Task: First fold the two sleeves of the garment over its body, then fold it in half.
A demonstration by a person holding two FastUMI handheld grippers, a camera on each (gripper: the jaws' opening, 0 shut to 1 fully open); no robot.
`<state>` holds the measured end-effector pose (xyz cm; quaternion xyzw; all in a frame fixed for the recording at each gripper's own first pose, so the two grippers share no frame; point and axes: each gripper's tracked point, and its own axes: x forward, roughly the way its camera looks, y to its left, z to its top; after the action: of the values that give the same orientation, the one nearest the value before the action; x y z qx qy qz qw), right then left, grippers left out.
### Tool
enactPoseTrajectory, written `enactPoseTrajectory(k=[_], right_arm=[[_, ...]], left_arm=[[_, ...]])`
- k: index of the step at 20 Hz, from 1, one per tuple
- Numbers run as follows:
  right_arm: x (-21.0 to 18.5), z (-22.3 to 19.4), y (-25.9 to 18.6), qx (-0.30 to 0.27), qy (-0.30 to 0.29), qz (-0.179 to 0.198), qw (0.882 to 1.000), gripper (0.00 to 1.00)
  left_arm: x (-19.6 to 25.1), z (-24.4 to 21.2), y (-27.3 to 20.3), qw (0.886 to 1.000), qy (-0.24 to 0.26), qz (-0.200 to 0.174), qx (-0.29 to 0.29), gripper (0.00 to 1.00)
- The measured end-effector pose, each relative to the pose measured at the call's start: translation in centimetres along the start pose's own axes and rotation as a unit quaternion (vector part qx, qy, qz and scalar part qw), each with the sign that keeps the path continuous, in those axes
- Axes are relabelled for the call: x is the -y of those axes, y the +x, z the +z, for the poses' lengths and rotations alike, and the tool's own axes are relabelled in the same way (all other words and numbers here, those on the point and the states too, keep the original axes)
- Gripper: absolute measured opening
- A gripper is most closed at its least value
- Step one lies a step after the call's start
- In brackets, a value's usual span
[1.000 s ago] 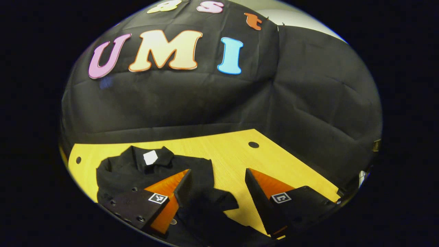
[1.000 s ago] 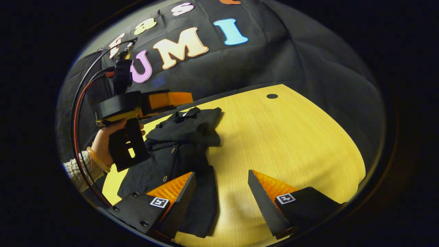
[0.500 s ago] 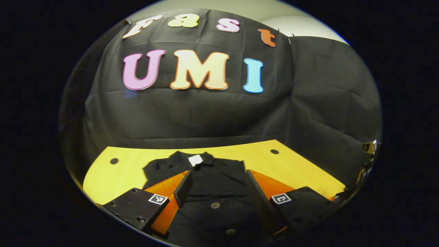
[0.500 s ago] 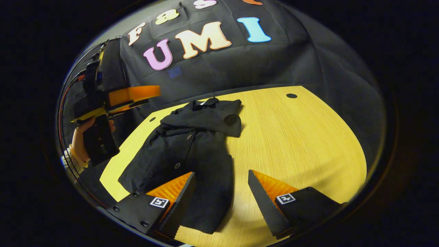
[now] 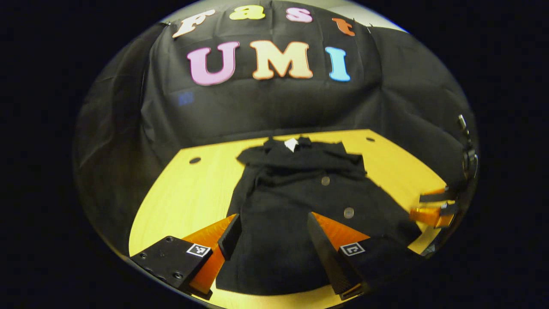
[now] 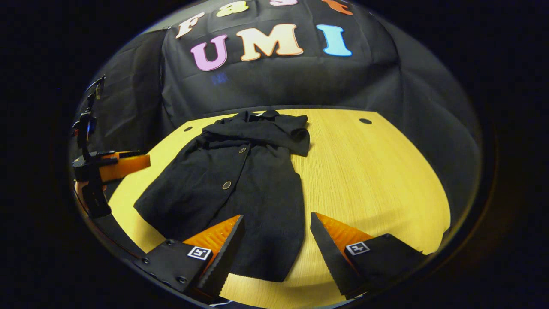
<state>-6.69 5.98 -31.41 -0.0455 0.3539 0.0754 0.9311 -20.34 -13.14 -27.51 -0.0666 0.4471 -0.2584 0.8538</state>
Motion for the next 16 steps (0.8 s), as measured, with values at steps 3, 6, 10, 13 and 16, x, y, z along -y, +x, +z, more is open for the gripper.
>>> enactPoseTrajectory(k=[3,6,10,13,16], right_arm=[[-2.2,-2.0,0.6,-0.021,-0.020,-0.004,1.000,0.98],[-3.5,-3.5,1.0,-0.029,-0.035,-0.013,0.999,0.98],[-3.4,-5.9,0.9,-0.044,-0.044,-0.044,0.997,0.93],[-3.3,-7.3,0.9,-0.055,-0.031,-0.051,0.997,0.99],[-3.5,-7.4,1.0,-0.052,-0.009,-0.048,0.997,0.99]], left_arm=[[-1.0,-4.6,-1.1,0.999,-0.018,-0.002,-0.040,0.94],[-2.3,-7.3,-1.4,0.998,0.000,0.012,-0.059,0.94],[-2.9,-10.1,-1.8,0.996,0.021,0.002,-0.083,0.94],[-3.9,-12.1,-2.2,0.994,0.030,0.018,-0.100,0.92],[-4.0,-11.8,-2.2,0.997,0.024,0.018,-0.076,0.92]])
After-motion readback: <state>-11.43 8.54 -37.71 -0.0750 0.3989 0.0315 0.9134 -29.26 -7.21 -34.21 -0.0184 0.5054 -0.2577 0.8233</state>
